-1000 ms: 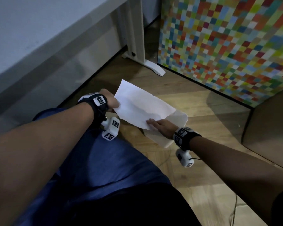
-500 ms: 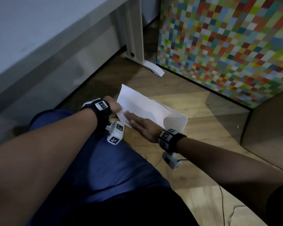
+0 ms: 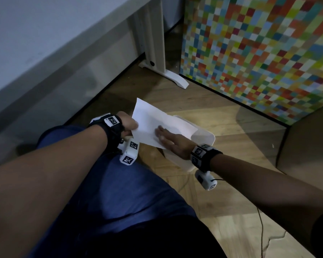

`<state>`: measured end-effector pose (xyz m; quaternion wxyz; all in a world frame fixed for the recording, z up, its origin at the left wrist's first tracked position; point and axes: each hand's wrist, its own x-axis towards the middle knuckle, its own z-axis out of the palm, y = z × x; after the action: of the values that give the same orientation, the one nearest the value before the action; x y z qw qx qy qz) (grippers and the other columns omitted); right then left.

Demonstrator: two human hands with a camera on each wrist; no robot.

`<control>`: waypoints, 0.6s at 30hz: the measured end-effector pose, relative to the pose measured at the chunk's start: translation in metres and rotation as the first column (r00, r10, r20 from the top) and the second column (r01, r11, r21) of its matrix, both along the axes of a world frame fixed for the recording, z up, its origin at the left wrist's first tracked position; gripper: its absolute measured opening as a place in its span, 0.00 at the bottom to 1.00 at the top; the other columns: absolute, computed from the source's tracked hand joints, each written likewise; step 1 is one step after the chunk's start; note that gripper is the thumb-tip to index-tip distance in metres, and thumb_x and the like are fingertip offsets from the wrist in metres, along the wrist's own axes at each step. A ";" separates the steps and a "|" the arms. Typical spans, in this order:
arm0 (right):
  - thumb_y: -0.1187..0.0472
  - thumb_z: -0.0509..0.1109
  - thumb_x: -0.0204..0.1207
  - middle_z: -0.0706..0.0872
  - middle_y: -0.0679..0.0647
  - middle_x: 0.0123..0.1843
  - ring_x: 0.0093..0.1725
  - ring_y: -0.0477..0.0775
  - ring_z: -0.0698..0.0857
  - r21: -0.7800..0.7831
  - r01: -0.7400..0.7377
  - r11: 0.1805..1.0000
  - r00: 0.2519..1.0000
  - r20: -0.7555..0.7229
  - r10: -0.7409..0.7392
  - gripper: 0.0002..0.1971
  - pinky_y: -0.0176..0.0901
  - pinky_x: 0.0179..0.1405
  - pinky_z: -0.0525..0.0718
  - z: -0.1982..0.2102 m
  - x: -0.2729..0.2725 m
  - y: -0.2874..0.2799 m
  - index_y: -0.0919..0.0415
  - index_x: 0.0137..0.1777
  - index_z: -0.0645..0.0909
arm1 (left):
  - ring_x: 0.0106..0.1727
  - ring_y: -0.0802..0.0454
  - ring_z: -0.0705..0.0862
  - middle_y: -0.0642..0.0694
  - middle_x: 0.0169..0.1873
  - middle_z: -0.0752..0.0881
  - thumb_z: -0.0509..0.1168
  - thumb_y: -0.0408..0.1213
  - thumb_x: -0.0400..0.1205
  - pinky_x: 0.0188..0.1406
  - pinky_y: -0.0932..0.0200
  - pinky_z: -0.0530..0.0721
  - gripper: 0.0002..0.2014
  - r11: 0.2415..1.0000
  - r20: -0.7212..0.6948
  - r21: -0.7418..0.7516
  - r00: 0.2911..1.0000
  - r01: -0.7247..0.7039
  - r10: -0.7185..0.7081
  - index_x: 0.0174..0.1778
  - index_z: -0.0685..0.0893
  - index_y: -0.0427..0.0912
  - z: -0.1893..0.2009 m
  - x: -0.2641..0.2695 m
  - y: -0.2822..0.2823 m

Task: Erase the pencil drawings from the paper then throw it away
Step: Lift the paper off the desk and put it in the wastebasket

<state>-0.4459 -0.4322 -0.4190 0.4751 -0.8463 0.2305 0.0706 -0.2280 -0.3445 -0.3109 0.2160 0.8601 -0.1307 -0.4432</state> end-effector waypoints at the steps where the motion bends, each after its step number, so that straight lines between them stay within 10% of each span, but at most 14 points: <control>1: 0.39 0.48 0.93 0.52 0.45 0.94 0.92 0.45 0.53 0.004 -0.009 1.000 1.000 0.010 0.009 0.31 0.47 0.92 0.48 -0.004 0.003 0.001 0.46 0.93 0.55 | 0.39 0.40 0.91 0.34 0.45 0.89 0.69 0.24 0.89 0.44 0.43 0.93 0.03 1.000 -0.010 -0.009 1.000 -0.007 0.007 0.57 0.84 0.28 0.000 0.000 -0.001; 5: 0.38 0.43 0.92 0.54 0.47 0.94 0.92 0.54 0.58 0.032 0.057 0.998 0.981 -0.186 -0.050 0.31 0.47 0.88 0.52 -0.010 -0.018 -0.008 0.45 0.93 0.52 | 0.42 0.39 0.91 0.33 0.48 0.89 0.66 0.22 0.90 0.61 0.34 0.91 0.03 0.997 -0.068 -0.045 0.996 -0.056 0.053 0.51 0.83 0.28 0.001 0.005 -0.001; 10: 0.34 0.37 0.90 0.85 0.67 0.74 0.70 0.64 0.84 -0.110 0.197 0.974 0.832 -0.506 -0.226 0.43 0.55 0.76 0.72 -0.019 -0.027 -0.029 0.66 0.75 0.82 | 0.48 0.37 0.92 0.32 0.52 0.90 0.68 0.23 0.89 0.59 0.37 0.92 0.04 0.997 -0.044 -0.046 0.997 -0.064 0.062 0.59 0.84 0.26 0.003 0.015 0.002; 13: 0.32 0.42 0.89 0.86 0.63 0.75 0.70 0.63 0.85 -0.221 0.198 0.955 0.918 -0.299 -0.259 0.39 0.53 0.73 0.76 -0.007 -0.010 -0.021 0.59 0.75 0.83 | 0.49 0.38 0.91 0.31 0.56 0.89 0.68 0.21 0.89 0.44 0.47 0.90 0.07 0.997 -0.028 -0.048 0.998 -0.064 0.063 0.62 0.84 0.26 0.000 0.014 0.003; 18: 0.28 0.47 0.86 0.60 0.39 0.92 0.89 0.41 0.61 0.089 -0.027 0.996 0.998 0.060 0.021 0.35 0.43 0.90 0.52 0.001 0.005 0.021 0.38 0.91 0.59 | 0.40 0.41 0.90 0.32 0.48 0.90 0.69 0.23 0.89 0.19 0.57 0.86 0.07 0.999 -0.011 -0.028 0.999 -0.039 0.039 0.61 0.85 0.25 -0.002 0.006 0.002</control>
<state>-0.4411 -0.4116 -0.4176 0.5182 -0.8286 0.2027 0.0615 -0.2221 -0.3424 -0.3126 0.2372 0.8571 -0.1190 -0.4416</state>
